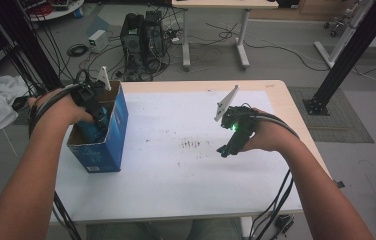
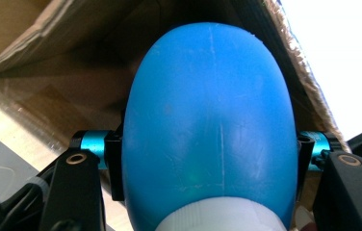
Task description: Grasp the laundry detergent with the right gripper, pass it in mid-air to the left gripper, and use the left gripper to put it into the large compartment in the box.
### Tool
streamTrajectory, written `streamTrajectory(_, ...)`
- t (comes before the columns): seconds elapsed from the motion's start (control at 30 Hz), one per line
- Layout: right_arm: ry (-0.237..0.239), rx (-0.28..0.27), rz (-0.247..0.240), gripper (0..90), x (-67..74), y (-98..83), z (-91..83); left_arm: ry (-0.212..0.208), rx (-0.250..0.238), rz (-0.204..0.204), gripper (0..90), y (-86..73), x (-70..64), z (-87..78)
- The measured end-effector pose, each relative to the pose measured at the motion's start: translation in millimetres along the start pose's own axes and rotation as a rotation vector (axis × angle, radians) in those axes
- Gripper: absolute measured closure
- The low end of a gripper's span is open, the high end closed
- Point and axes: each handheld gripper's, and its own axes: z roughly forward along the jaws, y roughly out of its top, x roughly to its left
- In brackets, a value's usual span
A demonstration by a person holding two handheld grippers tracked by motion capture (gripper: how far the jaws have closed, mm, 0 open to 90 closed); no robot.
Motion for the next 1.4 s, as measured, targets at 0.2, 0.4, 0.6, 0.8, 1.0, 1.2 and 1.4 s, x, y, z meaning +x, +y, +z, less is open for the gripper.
streamTrajectory(0.2, -0.003, -0.004, -0.004, 12.6, -0.2, 0.2, 0.1, 0.013, 0.011, 0.048, 38.8, 1.2, 0.1, 8.3)
streamTrajectory(0.4, -0.004, 0.006, 0.008, 12.7, 0.3, -0.2, 0.1, 0.012, 0.012, 0.059, 38.8, 1.3, 1.0, 16.2)
streamTrajectory(0.6, -0.004, 0.008, 0.006, 12.7, 0.2, 0.0, 0.5, 0.003, -0.009, 0.048, 38.8, 1.5, 3.4, 21.2)
streamTrajectory(0.8, -0.006, 0.008, 0.005, 12.7, 0.0, 0.0, 0.6, -0.012, -0.012, 0.056, 38.3, 2.1, 6.5, 22.5)
streamTrajectory(1.0, -0.015, 0.006, 0.018, 12.7, -0.8, -1.8, -0.9, -0.009, -0.009, 0.055, 36.2, 0.8, 7.9, 21.9)
streamTrajectory(1.2, -0.013, 0.006, 0.02, 12.7, -0.3, -0.7, -0.7, 0.008, -0.018, 0.069, 31.4, 0.4, 4.7, 19.3)
streamTrajectory(1.4, -0.017, 0.005, 0.022, 12.7, 0.1, 0.1, -0.2, 0.01, -0.023, 0.072, 31.1, -1.6, 3.6, 14.4)
